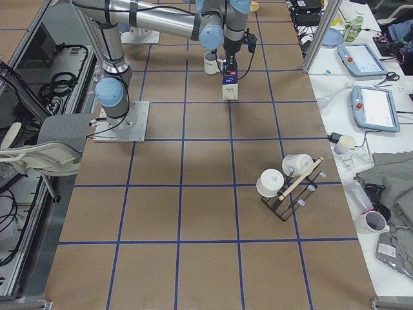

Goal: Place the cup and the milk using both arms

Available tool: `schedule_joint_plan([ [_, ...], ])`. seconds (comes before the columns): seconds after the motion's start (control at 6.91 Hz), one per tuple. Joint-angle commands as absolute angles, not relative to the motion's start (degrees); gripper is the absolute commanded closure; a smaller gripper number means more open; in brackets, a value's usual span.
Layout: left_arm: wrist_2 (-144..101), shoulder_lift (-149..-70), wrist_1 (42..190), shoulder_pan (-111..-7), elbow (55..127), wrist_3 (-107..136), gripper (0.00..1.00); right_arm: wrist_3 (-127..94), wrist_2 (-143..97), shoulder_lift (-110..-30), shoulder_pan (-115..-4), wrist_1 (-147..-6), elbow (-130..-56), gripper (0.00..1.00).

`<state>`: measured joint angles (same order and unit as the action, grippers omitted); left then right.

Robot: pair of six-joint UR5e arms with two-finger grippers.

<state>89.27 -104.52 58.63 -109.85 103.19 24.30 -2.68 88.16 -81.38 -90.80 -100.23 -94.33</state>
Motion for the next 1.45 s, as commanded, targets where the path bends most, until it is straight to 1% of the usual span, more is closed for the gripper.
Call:
schedule_joint_plan([
  [0.0,89.5,-99.9,62.9,-101.3,100.3,15.5,0.02,-11.1,87.3,-78.0,-96.8,-100.5,-91.0,0.63],
  [0.14,89.3,-97.1,66.5,-96.0,100.2,7.1,0.02,-14.3,87.1,-76.3,-100.3,-100.4,-89.4,0.63],
  [0.29,89.2,-93.8,69.7,-92.5,100.2,3.0,0.00,-16.8,87.9,-76.2,-103.8,-99.4,-89.6,0.63],
  [0.58,89.1,-89.1,74.0,-91.2,98.6,1.9,0.00,-19.2,87.5,-76.6,-105.4,-97.0,-91.5,0.63],
  [1.01,89.0,-87.1,89.8,-90.4,89.1,0.7,0.00,-19.5,87.3,-77.7,-105.4,-98.2,-95.6,0.62],
  [1.16,89.3,-87.4,91.5,-87.7,88.4,0.4,0.00,-19.6,87.1,-77.6,-105.6,-98.3,-95.7,0.59],
  [1.3,88.9,-87.3,91.6,-85.6,87.8,-0.3,0.00,-19.3,87.5,-77.7,-105.6,-98.1,-95.8,0.42],
])
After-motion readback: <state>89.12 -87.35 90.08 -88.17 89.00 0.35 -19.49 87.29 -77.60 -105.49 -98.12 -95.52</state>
